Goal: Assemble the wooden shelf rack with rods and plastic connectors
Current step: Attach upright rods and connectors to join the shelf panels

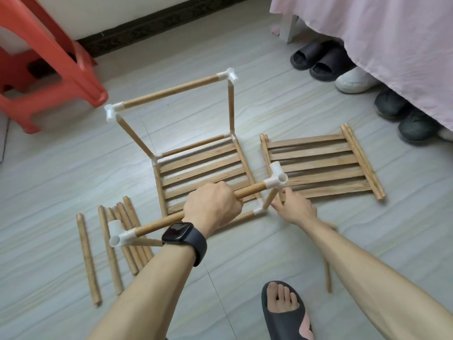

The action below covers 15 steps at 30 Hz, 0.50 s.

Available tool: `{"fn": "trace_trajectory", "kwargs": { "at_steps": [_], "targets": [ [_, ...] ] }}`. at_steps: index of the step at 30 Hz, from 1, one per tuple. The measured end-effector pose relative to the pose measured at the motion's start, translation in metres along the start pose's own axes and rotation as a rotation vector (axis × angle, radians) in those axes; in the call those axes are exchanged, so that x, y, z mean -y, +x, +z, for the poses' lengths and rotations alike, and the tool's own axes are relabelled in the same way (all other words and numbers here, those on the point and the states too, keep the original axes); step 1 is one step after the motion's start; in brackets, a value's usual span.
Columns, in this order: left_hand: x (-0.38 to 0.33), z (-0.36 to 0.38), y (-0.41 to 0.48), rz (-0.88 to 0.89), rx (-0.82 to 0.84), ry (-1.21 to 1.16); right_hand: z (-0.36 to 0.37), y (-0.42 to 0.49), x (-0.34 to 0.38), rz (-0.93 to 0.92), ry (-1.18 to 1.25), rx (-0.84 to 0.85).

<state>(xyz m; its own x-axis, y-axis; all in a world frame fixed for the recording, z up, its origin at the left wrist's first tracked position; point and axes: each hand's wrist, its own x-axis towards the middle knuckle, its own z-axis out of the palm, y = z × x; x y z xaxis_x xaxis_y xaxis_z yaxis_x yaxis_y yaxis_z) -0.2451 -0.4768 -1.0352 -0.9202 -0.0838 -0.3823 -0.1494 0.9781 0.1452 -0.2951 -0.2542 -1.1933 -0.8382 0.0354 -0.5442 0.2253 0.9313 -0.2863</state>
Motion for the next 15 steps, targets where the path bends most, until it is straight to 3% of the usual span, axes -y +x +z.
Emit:
{"fn": "trace_trajectory", "kwargs": {
  "at_steps": [10, 15],
  "targets": [
    [-0.007, -0.009, 0.005, -0.089, -0.041, -0.003, -0.026, -0.017, 0.001, 0.007, -0.131, 0.117],
    [-0.012, -0.005, -0.014, -0.101, -0.115, 0.023, -0.084, -0.055, -0.016, -0.004, -0.321, -0.127]
  ]
}}
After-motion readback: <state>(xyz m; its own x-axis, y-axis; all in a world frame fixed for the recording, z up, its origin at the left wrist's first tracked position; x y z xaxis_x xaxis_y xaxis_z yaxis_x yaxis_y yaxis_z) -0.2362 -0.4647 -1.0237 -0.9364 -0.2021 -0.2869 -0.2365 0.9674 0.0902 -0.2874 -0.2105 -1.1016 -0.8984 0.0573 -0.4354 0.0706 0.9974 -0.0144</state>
